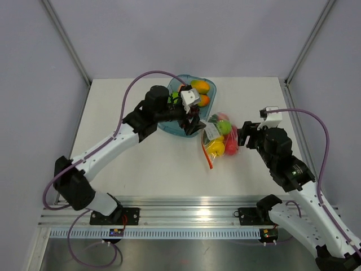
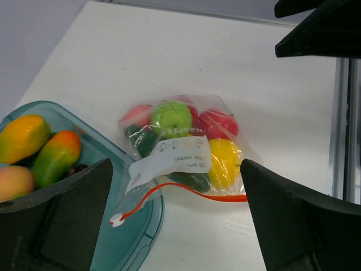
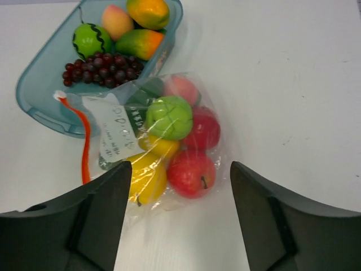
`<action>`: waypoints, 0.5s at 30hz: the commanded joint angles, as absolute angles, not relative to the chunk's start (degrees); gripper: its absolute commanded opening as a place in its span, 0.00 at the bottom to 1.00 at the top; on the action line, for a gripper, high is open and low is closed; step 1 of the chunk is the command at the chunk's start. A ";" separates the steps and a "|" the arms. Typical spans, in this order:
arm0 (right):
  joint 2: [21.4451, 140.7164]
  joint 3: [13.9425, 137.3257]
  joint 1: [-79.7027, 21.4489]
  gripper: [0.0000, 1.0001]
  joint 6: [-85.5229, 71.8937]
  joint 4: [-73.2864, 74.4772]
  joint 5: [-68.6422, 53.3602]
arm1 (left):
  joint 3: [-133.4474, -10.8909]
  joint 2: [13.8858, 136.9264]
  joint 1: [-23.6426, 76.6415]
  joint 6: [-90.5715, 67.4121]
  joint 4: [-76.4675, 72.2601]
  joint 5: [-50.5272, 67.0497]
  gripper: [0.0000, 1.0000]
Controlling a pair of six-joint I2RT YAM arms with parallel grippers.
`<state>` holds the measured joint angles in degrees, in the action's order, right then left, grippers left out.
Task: Place the food in the zip-top bag and seal the zipper
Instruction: Place the zipper food storage bag at the center of the board, then reset both arms
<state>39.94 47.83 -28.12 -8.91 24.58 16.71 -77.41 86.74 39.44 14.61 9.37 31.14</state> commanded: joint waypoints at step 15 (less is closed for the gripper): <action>63.45 59.85 -28.12 0.99 -38.22 48.33 37.96 | -60.40 56.79 39.02 -13.52 20.81 -7.71 0.99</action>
<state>63.00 57.45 -28.12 -29.93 43.00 31.20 -63.55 60.10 39.33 -5.45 14.81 2.76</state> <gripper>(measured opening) 0.993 0.988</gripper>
